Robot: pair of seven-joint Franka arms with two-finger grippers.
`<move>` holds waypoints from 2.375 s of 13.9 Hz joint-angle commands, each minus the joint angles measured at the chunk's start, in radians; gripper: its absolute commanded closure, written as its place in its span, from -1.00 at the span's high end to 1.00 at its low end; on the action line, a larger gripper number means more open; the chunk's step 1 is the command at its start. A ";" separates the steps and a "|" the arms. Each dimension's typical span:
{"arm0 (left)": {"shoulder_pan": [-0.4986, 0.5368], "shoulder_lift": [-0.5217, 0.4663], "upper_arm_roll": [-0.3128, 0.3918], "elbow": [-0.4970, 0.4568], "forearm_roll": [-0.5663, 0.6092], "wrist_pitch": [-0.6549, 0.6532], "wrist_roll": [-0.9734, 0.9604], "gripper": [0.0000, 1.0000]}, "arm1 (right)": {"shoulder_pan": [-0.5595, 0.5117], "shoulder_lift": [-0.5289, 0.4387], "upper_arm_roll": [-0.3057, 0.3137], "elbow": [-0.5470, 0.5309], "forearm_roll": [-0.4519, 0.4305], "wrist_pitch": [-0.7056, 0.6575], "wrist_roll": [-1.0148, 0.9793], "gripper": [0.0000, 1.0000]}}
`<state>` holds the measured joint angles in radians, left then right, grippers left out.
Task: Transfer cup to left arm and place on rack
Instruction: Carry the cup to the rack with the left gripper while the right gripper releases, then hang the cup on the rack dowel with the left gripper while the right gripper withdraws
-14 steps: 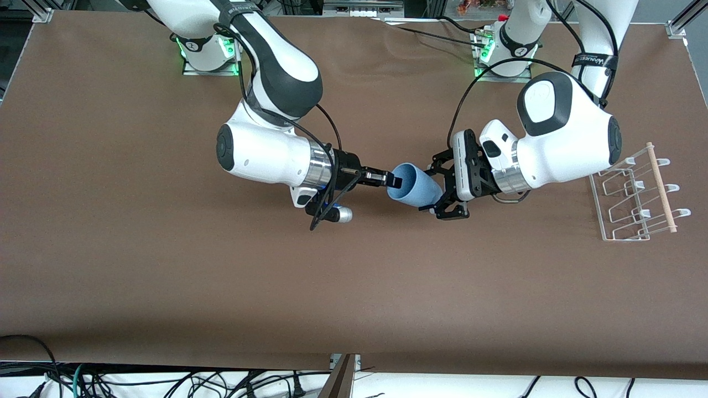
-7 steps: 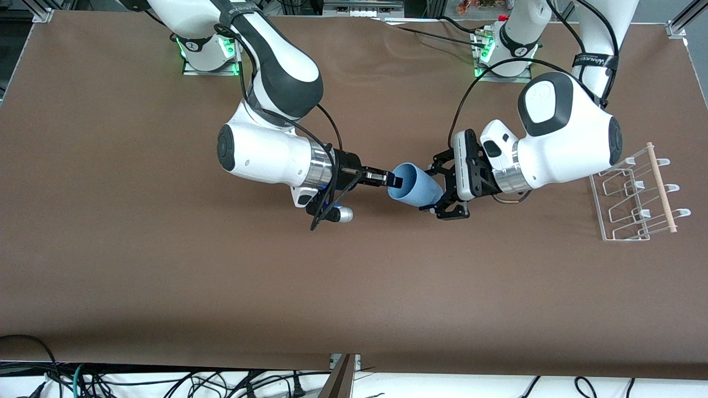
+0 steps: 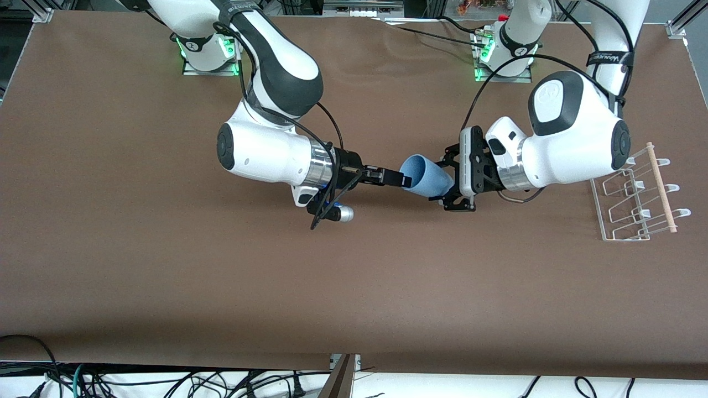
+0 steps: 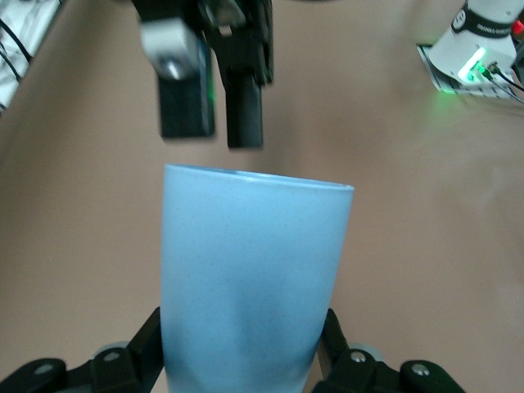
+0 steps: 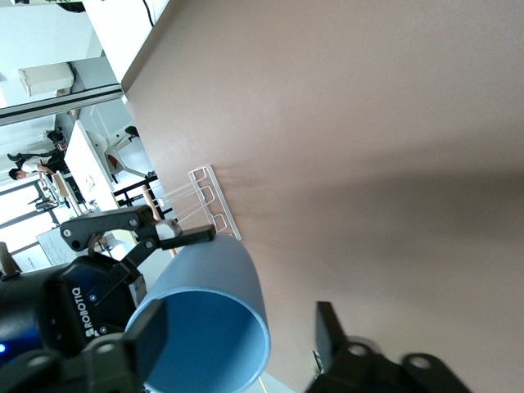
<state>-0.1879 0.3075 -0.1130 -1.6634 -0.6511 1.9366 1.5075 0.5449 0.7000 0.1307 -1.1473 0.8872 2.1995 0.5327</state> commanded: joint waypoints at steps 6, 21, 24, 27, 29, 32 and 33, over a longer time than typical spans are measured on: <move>0.111 -0.019 0.013 0.072 0.484 -0.263 -0.228 -1.00 | -0.032 0.009 0.007 0.032 0.016 -0.020 -0.003 1.00; 0.034 0.042 0.001 0.212 1.272 -0.746 -0.602 -1.00 | -0.207 -0.010 -0.011 0.029 -0.339 -0.300 -0.169 1.00; 0.048 0.125 0.012 0.202 1.381 -0.812 -0.673 -1.00 | -0.244 -0.013 -0.013 0.029 -0.486 -0.386 -0.178 1.00; 0.059 0.176 0.012 0.121 1.586 -0.806 -0.676 -1.00 | -0.275 -0.028 -0.013 0.026 -0.649 -0.420 -0.184 1.00; 0.067 0.182 0.009 0.053 1.703 -0.773 -0.732 -1.00 | -0.293 -0.043 -0.020 0.021 -0.762 -0.460 -0.184 1.00; 0.099 0.153 0.009 -0.072 1.820 -0.654 -0.757 -1.00 | -0.332 -0.071 -0.046 0.020 -0.835 -0.495 -0.184 1.00; 0.103 0.128 0.010 -0.120 1.837 -0.610 -0.785 -1.00 | -0.339 -0.080 -0.060 0.020 -0.852 -0.495 -0.184 1.00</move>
<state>-0.1020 0.5134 -0.0958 -1.6570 1.1236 1.2550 0.7628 0.2255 0.6538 0.0852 -1.1237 0.0693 1.7321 0.3578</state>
